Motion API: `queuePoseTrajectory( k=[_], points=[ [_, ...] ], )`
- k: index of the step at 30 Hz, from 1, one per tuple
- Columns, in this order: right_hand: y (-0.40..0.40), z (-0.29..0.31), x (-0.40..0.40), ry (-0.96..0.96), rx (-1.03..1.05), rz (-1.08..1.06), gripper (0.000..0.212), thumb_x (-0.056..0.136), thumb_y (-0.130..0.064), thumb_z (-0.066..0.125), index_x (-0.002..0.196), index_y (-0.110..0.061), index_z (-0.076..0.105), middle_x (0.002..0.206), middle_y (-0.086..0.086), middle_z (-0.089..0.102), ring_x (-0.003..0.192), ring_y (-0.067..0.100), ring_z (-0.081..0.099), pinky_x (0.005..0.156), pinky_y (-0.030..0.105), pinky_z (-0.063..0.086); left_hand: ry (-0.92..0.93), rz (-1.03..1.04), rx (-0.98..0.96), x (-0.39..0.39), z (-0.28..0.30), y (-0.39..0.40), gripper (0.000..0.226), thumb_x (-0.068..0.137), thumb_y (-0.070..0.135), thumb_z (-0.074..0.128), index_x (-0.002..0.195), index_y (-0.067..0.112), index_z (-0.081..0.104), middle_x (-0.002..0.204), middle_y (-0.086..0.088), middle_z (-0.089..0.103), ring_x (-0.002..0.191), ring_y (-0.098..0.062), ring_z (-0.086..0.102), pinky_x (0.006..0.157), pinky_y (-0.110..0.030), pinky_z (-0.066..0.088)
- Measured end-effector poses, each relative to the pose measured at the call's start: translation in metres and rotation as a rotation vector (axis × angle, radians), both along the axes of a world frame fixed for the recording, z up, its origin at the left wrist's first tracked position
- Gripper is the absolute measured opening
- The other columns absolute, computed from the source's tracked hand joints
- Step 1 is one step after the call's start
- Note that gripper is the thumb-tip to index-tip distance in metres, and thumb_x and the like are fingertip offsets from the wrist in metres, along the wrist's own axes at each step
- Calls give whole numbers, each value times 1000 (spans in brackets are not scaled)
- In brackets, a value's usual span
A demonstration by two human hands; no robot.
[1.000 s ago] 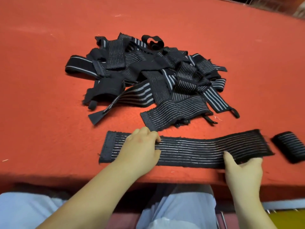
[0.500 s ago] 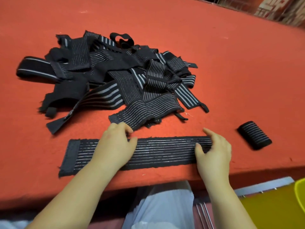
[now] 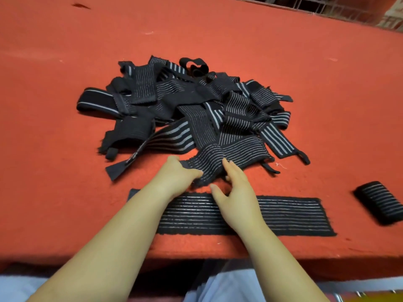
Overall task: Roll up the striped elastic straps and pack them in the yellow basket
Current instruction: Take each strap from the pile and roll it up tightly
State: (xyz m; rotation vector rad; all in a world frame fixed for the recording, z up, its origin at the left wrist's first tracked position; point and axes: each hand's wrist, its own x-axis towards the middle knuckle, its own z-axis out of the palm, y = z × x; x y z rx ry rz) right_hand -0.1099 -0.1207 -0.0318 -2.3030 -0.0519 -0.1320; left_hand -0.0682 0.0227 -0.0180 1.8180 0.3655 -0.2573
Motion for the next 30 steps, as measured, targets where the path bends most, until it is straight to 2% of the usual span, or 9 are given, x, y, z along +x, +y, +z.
queuePoseTrajectory(
  k=[3,6,10,13,17,21,24,26,30],
  points=[
    [-1,2,-5,-20,-19,33,57,88,-14,62,141,-12,42,146,-2,42,136,8,35,113,16,21,-42,51,-61,-2,0,-9,59,79,10,69,130,6,42,105,-8,66,87,-24,65,70,-24,49],
    [-1,5,-15,-101,20,34,51,87,-9,62,135,-17,49,136,-9,51,127,2,44,107,11,28,-108,92,-150,-8,12,-17,65,86,4,56,142,20,29,80,-6,62,58,-12,57,47,-14,42],
    [0,9,-23,-158,166,-66,42,84,-8,65,114,-35,53,107,-15,57,93,-3,55,84,11,43,-228,71,-382,-23,39,-20,57,87,-5,47,127,35,45,66,-4,56,44,-8,51,42,-16,43],
    [12,23,-26,48,503,-173,9,87,-18,65,82,-25,62,74,-8,66,64,4,57,66,19,46,-266,-14,-512,-39,58,-17,37,87,-5,48,105,23,64,71,-3,62,51,-6,56,48,-16,47],
    [30,35,-30,427,1149,-268,25,92,-32,56,75,-14,56,53,-1,55,46,9,51,49,19,44,-383,-70,-595,-56,65,-11,42,79,-13,56,108,18,62,94,1,74,89,-11,68,75,-16,54],
    [44,41,-34,638,1419,-131,32,90,-43,49,85,-14,62,63,0,66,56,11,64,58,26,53,-322,68,-638,-72,69,-20,21,85,-1,57,90,17,67,81,-2,74,74,-10,69,62,-18,54],
    [42,52,-32,664,1680,-36,50,86,-52,47,69,-12,72,58,-3,63,47,8,62,51,20,53,-238,94,-712,-82,72,-28,13,86,9,58,79,15,67,62,-2,70,54,-7,64,47,-14,50],
    [34,59,-27,635,1804,38,54,75,-58,57,81,-6,72,61,-3,57,44,9,54,44,18,47,-264,89,-656,-85,73,-27,12,85,12,59,77,15,67,52,3,61,43,-4,53,40,-11,42],
    [13,61,-18,406,1784,152,47,66,-32,78,99,0,70,106,19,68,97,31,66,93,43,51,-387,150,-492,-82,70,-16,13,84,17,62,74,17,71,49,12,56,42,3,45,45,-8,36]
  ],
)
